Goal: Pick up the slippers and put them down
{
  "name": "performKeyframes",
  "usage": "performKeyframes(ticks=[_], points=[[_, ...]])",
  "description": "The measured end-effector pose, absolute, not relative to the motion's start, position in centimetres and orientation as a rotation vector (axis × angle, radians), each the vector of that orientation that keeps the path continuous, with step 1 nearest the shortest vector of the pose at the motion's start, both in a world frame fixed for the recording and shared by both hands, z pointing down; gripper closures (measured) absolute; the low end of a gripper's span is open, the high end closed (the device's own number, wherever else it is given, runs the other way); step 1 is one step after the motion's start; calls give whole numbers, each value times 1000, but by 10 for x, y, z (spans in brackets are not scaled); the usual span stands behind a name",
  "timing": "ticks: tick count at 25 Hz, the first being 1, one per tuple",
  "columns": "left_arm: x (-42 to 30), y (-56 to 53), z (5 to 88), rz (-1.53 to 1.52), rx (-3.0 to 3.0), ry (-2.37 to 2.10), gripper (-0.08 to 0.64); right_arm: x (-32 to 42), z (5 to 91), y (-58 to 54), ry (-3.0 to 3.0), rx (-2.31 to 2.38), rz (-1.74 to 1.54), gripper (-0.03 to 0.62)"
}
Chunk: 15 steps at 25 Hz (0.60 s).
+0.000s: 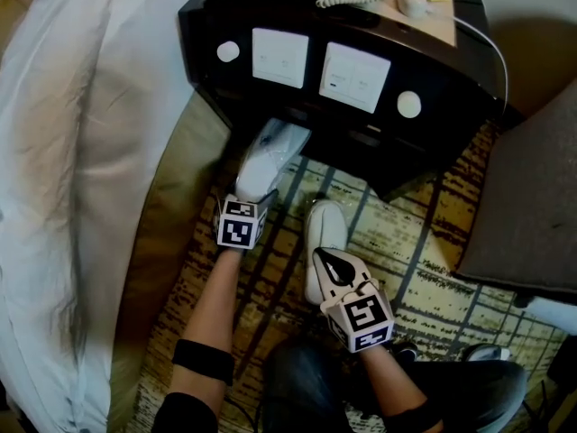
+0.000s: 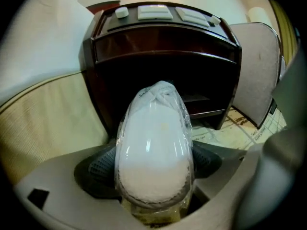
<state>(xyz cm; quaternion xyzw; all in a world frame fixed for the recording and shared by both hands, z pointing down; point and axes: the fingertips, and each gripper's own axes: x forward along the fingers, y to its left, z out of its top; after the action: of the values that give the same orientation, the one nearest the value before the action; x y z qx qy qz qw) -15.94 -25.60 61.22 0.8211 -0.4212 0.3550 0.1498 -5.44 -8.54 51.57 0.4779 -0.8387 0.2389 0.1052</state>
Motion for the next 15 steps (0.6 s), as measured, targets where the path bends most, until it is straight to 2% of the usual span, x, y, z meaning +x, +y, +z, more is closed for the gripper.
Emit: performKeyframes(ticks=[15], points=[[-105,-355,616,1066,2399,-1216,137,-31,527,-85,-2431,1461,696,580]])
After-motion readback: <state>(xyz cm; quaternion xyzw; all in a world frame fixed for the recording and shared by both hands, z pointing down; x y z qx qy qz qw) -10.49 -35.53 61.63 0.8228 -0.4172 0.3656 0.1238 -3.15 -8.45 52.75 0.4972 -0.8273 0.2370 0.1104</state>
